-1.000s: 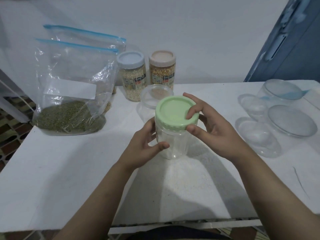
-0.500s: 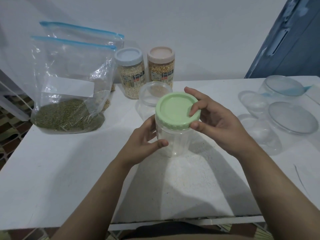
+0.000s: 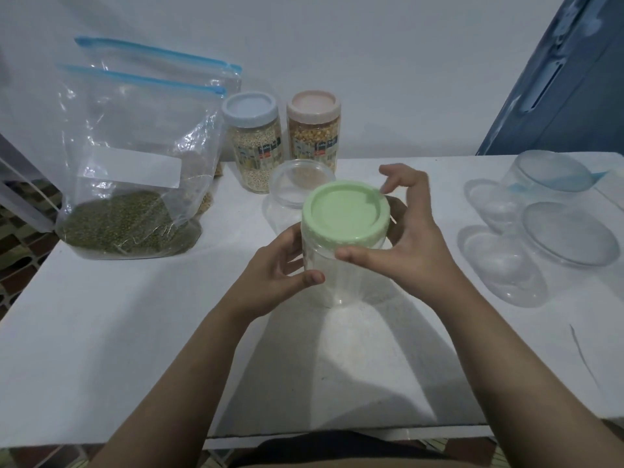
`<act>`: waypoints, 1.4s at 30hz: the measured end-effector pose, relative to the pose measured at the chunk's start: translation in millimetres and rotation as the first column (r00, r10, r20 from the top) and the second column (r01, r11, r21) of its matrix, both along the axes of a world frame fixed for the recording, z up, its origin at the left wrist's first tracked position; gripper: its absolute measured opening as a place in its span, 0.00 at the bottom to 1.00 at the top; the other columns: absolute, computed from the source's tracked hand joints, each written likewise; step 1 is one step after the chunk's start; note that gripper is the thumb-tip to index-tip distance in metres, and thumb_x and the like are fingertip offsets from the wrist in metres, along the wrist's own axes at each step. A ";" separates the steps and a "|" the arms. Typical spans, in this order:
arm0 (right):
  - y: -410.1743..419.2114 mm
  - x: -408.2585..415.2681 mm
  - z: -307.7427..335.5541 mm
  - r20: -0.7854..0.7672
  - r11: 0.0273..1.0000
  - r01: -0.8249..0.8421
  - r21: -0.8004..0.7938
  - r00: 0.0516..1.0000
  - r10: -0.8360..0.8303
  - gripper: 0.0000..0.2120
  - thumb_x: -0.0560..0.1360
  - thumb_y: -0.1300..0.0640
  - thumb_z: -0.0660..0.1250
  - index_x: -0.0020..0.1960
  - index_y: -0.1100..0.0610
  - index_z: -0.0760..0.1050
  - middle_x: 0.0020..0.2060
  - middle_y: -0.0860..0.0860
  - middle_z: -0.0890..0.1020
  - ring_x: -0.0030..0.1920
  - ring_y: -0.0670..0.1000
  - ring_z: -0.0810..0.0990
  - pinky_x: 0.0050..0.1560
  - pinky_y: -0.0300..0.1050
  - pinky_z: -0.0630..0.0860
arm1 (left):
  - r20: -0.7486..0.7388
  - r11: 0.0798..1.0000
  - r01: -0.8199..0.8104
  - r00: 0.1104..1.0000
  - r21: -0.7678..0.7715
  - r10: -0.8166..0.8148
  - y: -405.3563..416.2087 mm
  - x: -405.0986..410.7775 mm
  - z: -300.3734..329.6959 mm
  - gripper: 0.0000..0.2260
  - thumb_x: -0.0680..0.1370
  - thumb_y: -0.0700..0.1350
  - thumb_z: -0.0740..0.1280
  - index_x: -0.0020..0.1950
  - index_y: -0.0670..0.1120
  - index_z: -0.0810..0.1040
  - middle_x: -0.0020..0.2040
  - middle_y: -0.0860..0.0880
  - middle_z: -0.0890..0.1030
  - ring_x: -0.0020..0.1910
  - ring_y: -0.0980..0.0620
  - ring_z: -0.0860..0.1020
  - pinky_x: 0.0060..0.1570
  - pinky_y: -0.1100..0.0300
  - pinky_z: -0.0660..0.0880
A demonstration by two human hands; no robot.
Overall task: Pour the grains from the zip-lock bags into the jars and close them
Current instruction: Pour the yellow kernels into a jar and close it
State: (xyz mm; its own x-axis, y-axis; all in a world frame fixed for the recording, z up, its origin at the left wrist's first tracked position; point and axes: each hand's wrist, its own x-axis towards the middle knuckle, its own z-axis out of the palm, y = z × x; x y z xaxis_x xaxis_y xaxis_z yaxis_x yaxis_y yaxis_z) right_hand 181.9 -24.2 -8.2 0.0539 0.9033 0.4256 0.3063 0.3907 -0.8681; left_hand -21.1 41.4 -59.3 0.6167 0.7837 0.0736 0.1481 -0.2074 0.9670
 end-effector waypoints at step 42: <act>2.7 62.9 -33.1 0.171 0.815 0.538 -0.214 0.842 -0.511 0.12 0.83 0.52 0.59 0.47 0.55 0.77 0.38 0.48 0.79 0.38 0.40 0.74 0.37 0.34 0.66 | 0.009 0.993 -0.115 0.993 0.039 0.115 -10.6 18.8 -8.5 0.40 0.69 0.68 0.70 0.77 0.56 0.62 0.70 0.61 0.73 0.70 0.58 0.72 0.67 0.56 0.71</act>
